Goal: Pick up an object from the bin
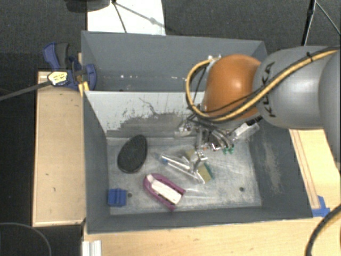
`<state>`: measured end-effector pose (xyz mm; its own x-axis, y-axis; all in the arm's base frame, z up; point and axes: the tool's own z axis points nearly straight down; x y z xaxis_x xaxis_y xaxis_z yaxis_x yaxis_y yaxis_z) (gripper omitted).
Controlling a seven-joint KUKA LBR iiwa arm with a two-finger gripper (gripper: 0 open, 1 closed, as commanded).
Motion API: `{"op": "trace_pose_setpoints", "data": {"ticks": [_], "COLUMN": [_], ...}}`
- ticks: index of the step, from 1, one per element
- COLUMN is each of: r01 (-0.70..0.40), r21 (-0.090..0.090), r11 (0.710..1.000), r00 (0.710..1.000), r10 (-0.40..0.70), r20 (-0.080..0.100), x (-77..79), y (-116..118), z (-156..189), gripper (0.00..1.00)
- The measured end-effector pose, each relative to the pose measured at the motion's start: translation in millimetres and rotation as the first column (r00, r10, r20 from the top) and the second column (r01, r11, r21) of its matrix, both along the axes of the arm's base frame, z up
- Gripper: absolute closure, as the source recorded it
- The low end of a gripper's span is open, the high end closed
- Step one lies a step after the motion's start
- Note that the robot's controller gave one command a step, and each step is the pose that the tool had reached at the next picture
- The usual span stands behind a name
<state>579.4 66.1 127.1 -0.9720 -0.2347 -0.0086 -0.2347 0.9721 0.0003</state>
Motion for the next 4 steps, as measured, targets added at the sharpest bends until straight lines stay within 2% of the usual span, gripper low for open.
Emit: {"op": "trace_pose_setpoints", "data": {"ticks": [1,2,3,4], "r01": [0.064,0.142,0.145,0.146], "r21": [0.002,0.000,0.004,0.000], "r11": [0.998,0.990,0.989,0.989], "r00": [0.998,0.990,0.989,0.989], "r10": [-0.064,-0.142,-0.145,-0.146], "r20": [0.003,-0.001,0.008,-0.003], "x": [-45.6,-6.8,-5.0,-4.0], "y": [-2.3,31.5,31.4,31.3], "z": [-54.4,-53.5,-51.6,-46.1], "gripper": [0.00,0.00,1.00,1.00]}}
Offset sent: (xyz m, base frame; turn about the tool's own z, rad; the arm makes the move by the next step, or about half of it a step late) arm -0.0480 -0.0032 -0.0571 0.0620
